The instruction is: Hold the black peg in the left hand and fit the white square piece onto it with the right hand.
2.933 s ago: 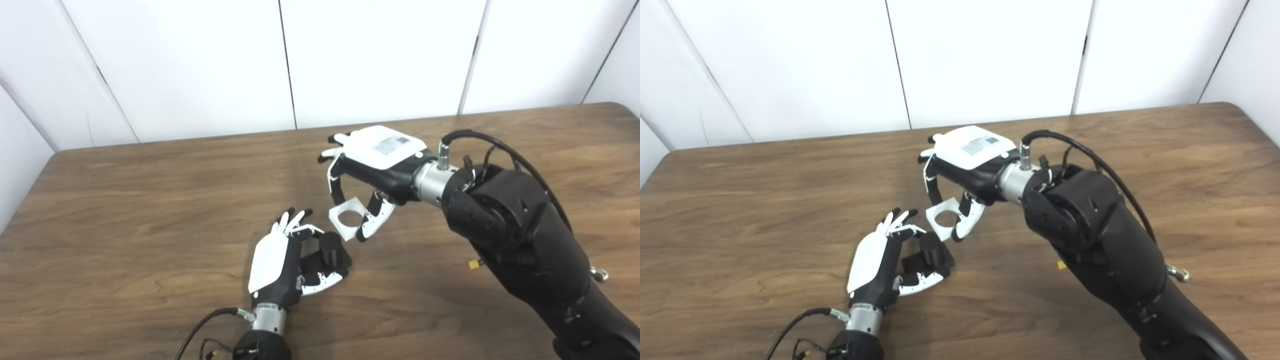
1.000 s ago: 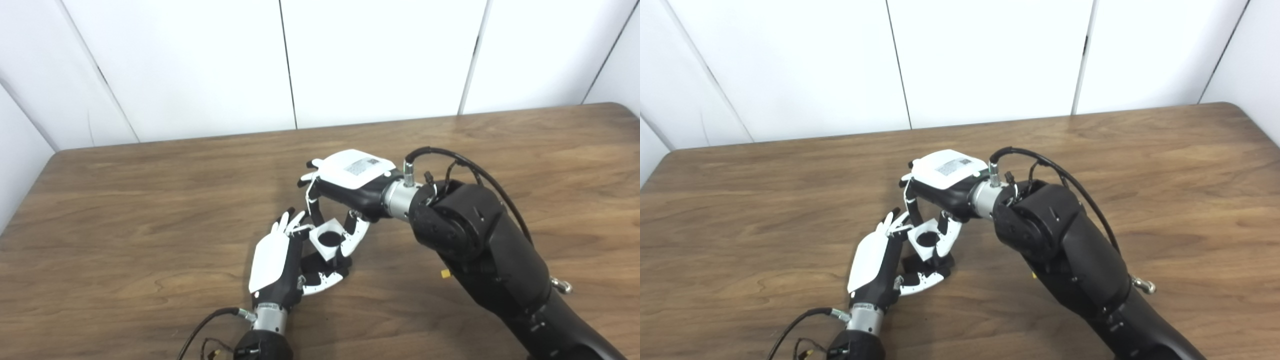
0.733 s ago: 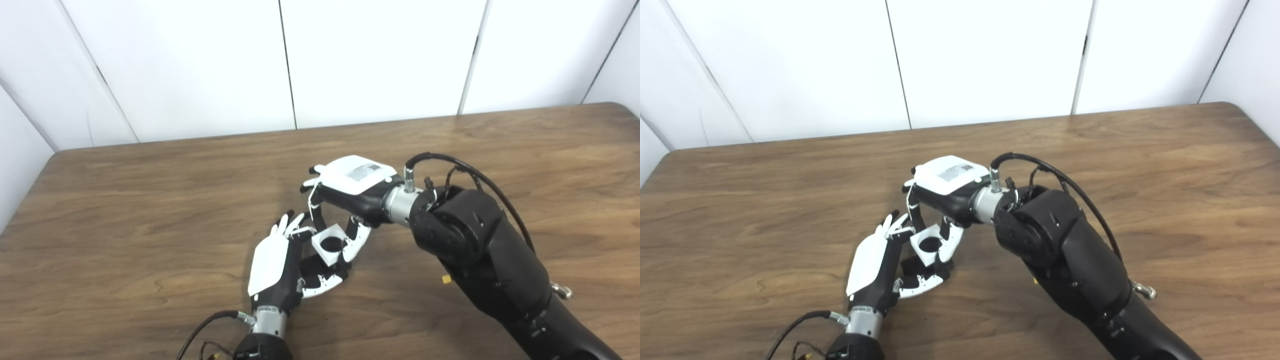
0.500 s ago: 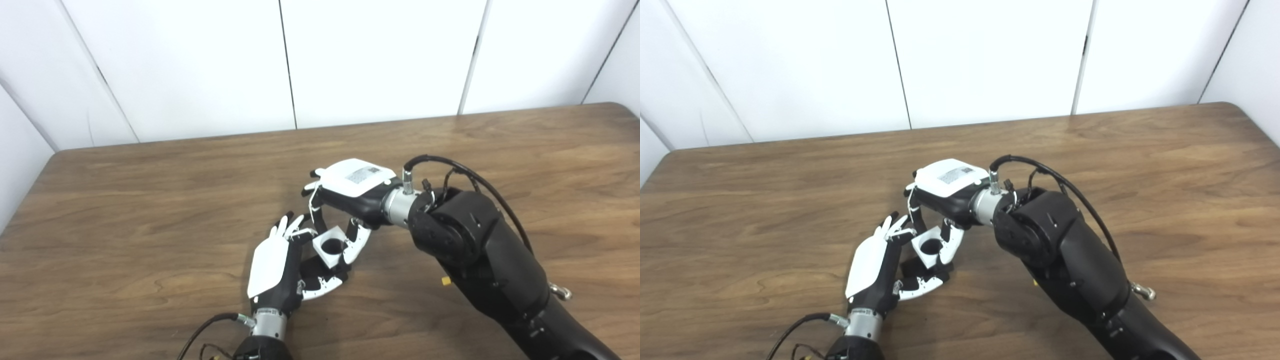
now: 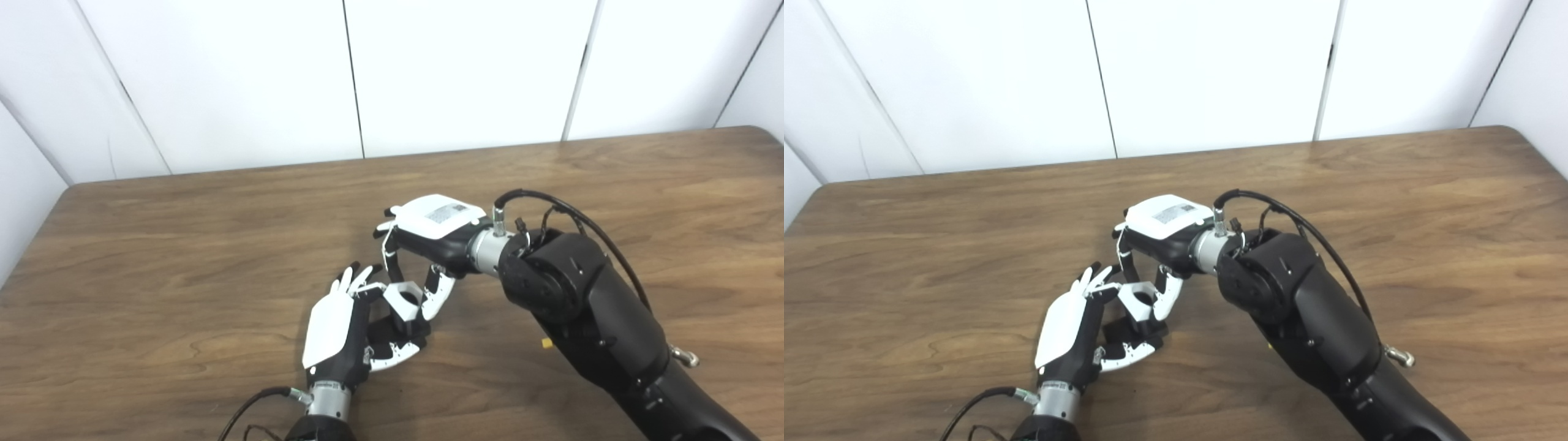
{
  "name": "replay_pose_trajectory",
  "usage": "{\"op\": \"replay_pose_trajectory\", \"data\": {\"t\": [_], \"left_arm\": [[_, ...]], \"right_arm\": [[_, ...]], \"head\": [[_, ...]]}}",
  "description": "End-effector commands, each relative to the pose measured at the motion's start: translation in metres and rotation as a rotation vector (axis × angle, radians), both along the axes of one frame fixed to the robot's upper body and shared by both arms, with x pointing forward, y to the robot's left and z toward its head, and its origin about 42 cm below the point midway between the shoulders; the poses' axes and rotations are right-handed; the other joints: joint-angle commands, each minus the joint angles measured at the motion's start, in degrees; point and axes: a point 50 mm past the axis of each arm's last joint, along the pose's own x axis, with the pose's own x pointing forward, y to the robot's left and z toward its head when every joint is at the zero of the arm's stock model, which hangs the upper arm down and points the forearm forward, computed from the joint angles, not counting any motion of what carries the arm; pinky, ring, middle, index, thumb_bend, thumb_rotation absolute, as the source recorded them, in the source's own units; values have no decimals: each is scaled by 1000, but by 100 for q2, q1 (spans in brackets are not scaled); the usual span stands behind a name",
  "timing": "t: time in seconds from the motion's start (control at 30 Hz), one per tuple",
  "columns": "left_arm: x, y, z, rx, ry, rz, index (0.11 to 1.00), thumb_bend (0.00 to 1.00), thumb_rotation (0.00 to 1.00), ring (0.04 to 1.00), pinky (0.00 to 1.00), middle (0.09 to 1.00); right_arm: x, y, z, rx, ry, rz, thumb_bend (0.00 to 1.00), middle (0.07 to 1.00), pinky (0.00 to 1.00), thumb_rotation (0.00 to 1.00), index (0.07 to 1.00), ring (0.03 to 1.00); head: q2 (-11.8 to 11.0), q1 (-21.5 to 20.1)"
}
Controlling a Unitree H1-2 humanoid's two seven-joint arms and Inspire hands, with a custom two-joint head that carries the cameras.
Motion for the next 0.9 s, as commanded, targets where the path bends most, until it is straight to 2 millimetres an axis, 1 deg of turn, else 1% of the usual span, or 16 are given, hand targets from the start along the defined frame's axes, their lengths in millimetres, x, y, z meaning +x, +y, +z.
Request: {"op": "replay_pose_trajectory", "data": {"t": [0.0,0.37,0.53,0.67,0.87], "left_arm": [[-5,1,-10,40,66,-4,491,524,70,1000,1000,916],[-1,0,-10,41,60,-4,491,524,70,1000,1000,916],[2,0,-12,45,62,-5,491,524,70,1000,1000,917],[4,-2,-15,43,63,-5,491,524,68,1000,1000,916],[5,-4,-14,38,58,-6,490,524,67,1000,1000,912]], "right_arm": [[4,3,18,31,-65,10,523,912,933,134,486,1000],[3,8,17,22,-63,22,523,908,904,135,486,1000],[-1,12,18,16,-73,35,523,909,864,136,486,1000],[-5,13,19,10,-79,44,523,912,867,133,485,1000],[-7,14,14,-16,-83,46,523,913,841,132,484,1000]], "head": [[3,-2],[1,-7],[-8,-16],[2,-18],[26,6]]}}
